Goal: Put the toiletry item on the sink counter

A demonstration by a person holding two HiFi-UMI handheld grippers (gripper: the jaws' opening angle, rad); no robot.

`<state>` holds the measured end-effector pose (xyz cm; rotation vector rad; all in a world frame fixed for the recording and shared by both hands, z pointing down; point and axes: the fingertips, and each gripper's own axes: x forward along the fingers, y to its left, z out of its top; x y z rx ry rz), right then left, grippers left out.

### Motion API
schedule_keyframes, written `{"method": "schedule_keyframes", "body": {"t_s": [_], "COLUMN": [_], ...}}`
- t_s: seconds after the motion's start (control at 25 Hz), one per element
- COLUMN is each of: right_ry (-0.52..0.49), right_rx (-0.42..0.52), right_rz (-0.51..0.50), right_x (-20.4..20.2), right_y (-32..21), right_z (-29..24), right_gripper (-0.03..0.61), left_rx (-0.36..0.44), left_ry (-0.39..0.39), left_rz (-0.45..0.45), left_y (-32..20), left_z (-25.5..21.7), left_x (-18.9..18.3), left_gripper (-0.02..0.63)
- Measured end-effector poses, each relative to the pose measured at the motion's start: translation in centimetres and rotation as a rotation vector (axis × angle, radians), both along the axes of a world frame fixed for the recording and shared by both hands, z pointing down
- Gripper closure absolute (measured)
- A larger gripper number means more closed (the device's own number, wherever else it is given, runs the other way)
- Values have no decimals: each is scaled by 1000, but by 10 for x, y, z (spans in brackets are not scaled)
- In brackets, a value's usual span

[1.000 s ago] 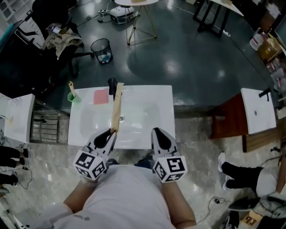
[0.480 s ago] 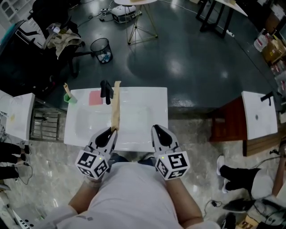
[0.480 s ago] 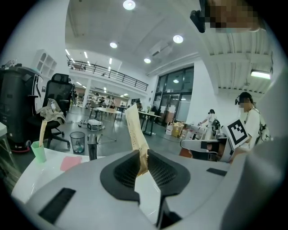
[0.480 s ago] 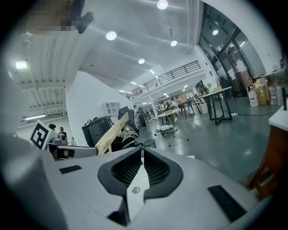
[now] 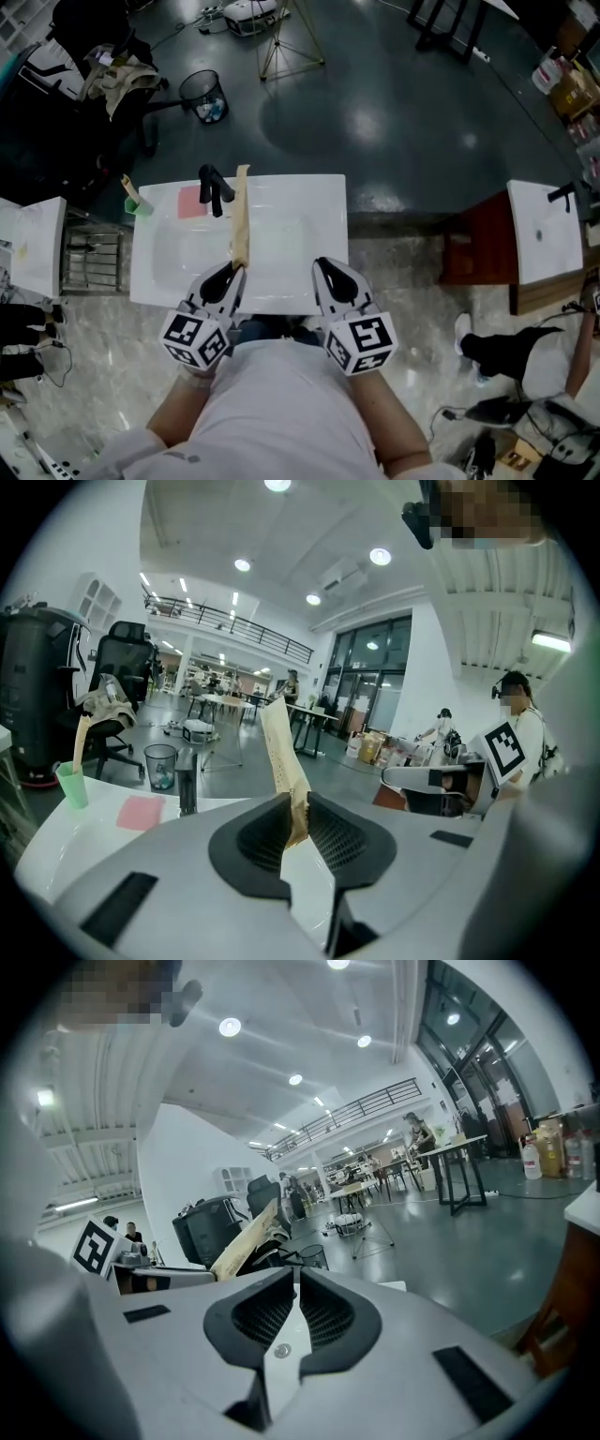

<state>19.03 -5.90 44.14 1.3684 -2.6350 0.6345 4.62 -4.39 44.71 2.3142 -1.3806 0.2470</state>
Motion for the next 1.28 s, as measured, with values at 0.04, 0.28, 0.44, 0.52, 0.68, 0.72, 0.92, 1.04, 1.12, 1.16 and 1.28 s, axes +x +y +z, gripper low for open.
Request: {"method": "schedule_keyframes", "body": {"t_s": [0.04, 0.28, 0.44, 0.52, 0.68, 0.72, 0.92, 1.04, 1.12, 1.16, 1.28], "right_ry": [3, 16, 31, 37, 54, 55, 55, 65, 82, 91, 113], "right_rx": [-4, -33, -49, -54, -62, -68, -102, -116, -130, -138, -156], "right_rz": [1, 31, 59, 78, 99, 104, 135, 157, 167, 171, 180], "right_x": [-1, -6, -15, -18, -27, -29, -41, -41, -41, -42, -47], "right_y": [0, -9, -18, -24, -31, -33, -38, -39, -39, -39, -40], "right_z": [1, 1, 4, 3, 3, 3, 13, 18, 21, 23, 27], "right_gripper": [546, 546, 546, 546, 546, 546, 546, 546, 546, 546, 546], "left_rx": [-5, -27, -36, -42, -59, -63, -87, -105, -118, -124, -141], "left_ry": [3, 13, 23, 27, 42, 47, 55, 70, 78, 79, 76], "left_rz": [5, 57, 92, 107, 132, 139, 161, 156, 151, 149, 145], "left_y": [-2, -23, -41, -51, -68, -72, -87, -95, -101, -104, -112], "left_z": [2, 11, 21, 27, 40, 44, 76, 92, 101, 106, 123], "left_x": [0, 4, 0, -2, -7, -7, -15, -16, -16, -16, -18], "left_gripper": [550, 549, 549, 550, 550, 549, 549, 549, 549, 549, 549]}}
